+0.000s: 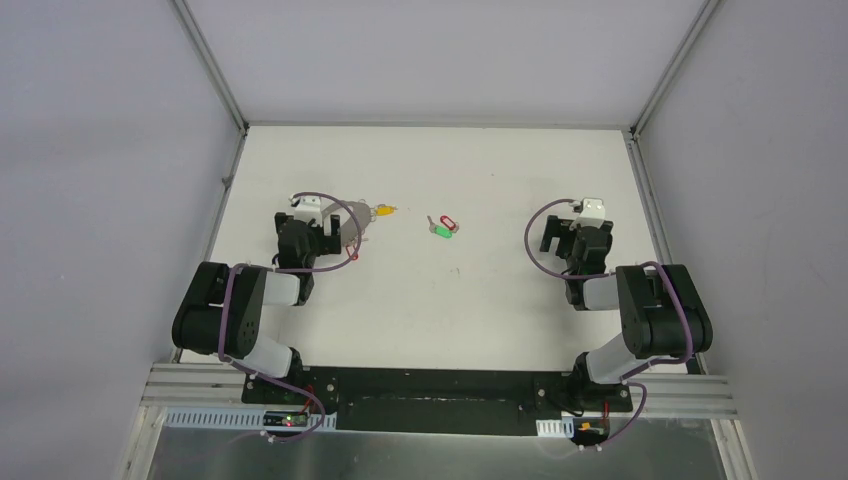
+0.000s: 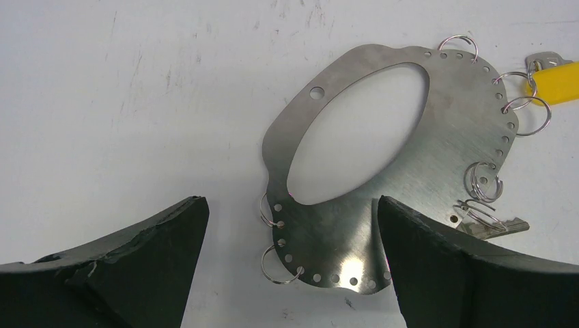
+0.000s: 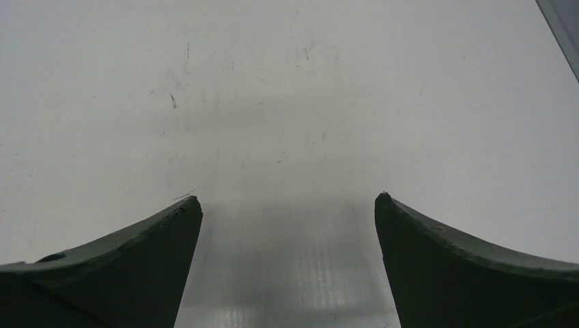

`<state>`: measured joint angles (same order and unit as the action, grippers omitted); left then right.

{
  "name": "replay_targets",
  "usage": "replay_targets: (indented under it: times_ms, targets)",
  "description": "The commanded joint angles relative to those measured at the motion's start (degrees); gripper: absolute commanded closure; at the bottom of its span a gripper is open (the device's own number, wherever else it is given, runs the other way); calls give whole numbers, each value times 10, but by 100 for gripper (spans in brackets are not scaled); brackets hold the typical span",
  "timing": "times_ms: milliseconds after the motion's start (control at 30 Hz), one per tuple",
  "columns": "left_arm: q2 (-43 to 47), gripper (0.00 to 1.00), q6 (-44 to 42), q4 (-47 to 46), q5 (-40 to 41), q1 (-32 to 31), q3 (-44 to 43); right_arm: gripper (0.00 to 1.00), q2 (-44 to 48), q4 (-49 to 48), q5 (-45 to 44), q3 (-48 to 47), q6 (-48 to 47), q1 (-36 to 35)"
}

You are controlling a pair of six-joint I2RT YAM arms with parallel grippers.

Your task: Put the keys on the keyring

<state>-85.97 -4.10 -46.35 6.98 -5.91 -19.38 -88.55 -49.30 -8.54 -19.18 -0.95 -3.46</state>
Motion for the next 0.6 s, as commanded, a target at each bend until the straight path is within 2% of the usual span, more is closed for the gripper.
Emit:
replay_targets:
  times_ms: [0, 567]
  targets:
    - [1, 1, -5, -25, -7, 2, -10, 0, 6, -21, 5, -11, 8, 3]
    - [2, 1, -5, -28, -8, 2, -11, 0, 6, -10, 41, -17, 22, 22]
